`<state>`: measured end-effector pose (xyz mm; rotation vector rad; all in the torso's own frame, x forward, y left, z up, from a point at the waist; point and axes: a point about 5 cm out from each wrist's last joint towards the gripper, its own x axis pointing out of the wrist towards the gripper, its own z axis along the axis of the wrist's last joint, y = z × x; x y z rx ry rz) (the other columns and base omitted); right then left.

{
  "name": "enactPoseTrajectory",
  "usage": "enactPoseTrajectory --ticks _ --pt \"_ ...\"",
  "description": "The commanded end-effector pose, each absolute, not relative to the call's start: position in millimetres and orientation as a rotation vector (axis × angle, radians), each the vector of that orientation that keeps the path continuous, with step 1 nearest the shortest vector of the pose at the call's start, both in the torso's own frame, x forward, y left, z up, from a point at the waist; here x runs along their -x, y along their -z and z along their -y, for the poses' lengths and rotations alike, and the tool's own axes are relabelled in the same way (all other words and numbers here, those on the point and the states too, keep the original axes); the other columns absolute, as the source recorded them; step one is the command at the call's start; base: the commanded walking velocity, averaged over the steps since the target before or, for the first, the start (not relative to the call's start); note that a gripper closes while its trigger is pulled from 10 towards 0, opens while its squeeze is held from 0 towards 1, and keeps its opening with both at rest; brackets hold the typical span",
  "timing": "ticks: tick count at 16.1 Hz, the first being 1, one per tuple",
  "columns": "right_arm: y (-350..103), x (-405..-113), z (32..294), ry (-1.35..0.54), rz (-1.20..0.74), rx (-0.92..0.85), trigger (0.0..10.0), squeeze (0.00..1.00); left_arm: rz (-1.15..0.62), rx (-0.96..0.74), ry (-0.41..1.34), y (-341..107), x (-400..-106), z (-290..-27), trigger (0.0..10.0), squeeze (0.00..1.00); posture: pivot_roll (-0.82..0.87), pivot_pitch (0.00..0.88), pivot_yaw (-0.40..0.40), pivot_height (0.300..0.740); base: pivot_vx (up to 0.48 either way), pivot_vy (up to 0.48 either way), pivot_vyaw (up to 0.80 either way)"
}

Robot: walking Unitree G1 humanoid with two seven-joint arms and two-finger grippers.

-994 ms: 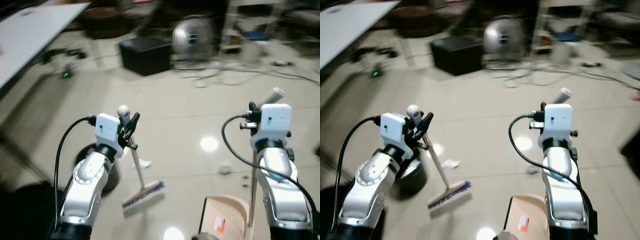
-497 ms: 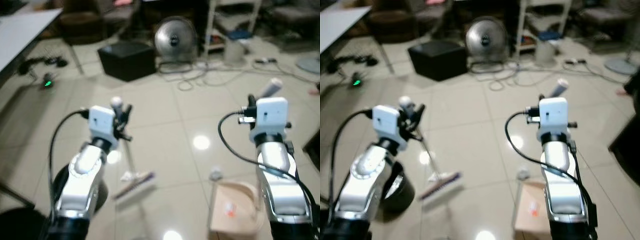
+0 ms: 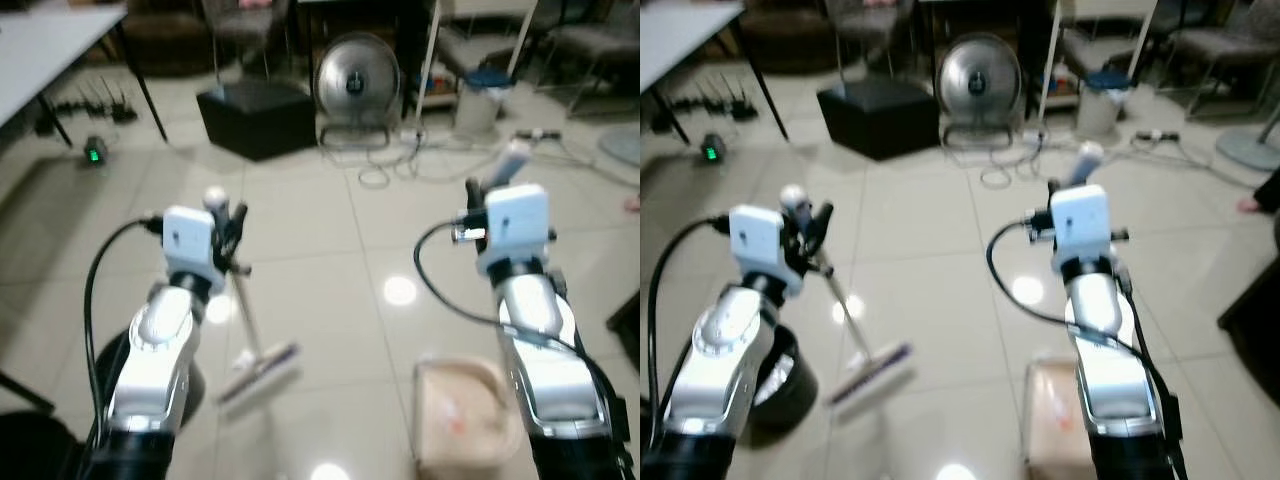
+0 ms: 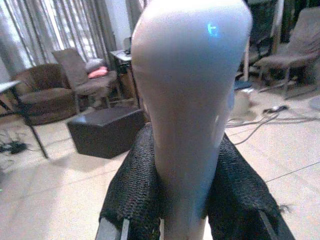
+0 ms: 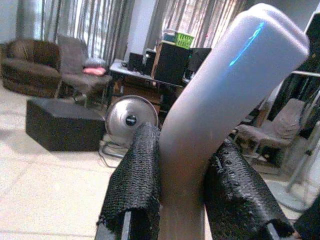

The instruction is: Sweep floor

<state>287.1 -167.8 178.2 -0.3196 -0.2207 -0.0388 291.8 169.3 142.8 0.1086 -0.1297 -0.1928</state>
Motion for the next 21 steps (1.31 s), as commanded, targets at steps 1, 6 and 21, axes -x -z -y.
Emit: enactPoseTrajectory --ticks 1,6,21 --pt "-181 -287 173 0.047 0.238 0.344 10.0 0.00 0.168 -0.099 0.201 -151 -293 -164 10.0 0.00 0.02 0.000 0.052 0.740 0.319 0.000 0.00" --pt "-179 -288 167 0.023 0.233 0.346 10.0 0.00 0.175 -0.073 0.183 -156 -297 -163 10.0 0.00 0.03 0.000 0.054 0.740 0.331 0.000 0.00" --pt "-170 -288 159 -0.039 0.213 0.314 10.0 0.00 0.166 -0.067 0.199 -156 -301 -155 10.0 0.00 0.02 0.000 0.078 0.740 0.343 0.000 0.21"
